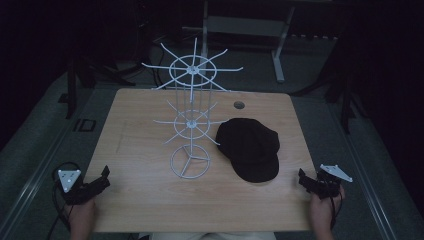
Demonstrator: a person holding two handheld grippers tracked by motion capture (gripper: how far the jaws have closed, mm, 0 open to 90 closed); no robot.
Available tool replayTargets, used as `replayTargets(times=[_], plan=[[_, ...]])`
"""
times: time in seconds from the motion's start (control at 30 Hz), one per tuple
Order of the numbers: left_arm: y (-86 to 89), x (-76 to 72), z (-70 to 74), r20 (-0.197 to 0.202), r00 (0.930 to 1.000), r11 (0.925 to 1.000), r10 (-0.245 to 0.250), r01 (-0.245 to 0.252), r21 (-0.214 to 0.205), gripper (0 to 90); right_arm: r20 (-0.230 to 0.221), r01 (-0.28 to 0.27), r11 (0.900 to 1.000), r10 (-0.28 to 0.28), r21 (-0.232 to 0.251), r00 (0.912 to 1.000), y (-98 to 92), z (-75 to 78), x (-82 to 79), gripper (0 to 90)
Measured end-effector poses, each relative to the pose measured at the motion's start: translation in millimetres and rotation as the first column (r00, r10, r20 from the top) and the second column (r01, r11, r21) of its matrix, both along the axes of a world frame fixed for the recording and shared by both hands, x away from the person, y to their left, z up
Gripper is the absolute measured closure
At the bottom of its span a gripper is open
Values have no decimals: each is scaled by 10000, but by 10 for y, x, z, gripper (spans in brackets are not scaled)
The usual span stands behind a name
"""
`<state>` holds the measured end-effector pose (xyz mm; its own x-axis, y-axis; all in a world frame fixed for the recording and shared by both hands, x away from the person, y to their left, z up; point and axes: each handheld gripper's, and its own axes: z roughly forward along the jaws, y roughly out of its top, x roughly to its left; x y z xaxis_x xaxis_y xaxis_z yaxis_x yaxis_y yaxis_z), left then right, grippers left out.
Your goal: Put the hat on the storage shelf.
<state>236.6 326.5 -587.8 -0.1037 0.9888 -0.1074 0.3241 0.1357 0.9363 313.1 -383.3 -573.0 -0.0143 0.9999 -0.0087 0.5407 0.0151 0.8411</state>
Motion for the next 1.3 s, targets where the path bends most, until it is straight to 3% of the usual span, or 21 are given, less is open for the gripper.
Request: replayTargets(times=[0.13,0.33,0.37,0.6,0.7,0.83,1.1,1.23,1.3], plan=[[0,1,0,-4,10000,10000,20,-20,-9,14,-81,146,9998,-145,134,9999,-17,-1,8,132],[0,7,0,-40,10000,10000,20,-20,-18,15,-461,-184,9995,195,258,9987,-5,9,47,133],[1,8,0,-44,10000,10000,19,-19,-19,14,-613,-367,9988,386,331,9974,8,27,66,133],[-2,7,0,-49,10000,10000,20,-20,1,15,-505,-869,9959,881,262,9948,58,213,132,130],[-4,7,0,-39,10000,10000,15,-15,22,14,-475,-1381,9885,1411,610,9889,77,322,180,139],[-5,7,1,-41,10000,10000,9,-8,33,15,-204,-1729,9824,1747,701,9844,136,470,245,148],[1,7,0,-25,10000,10000,-16,16,-26,14,-182,-2305,9670,2337,1087,9721,350,766,444,136],[-3,8,0,-37,10000,10000,-38,38,15,15,-285,-2670,9568,2718,1148,9619,507,852,555,122],[-3,8,0,-37,10000,10000,-44,44,16,14,-290,-3054,9435,3114,1286,9498,598,897,615,112]])
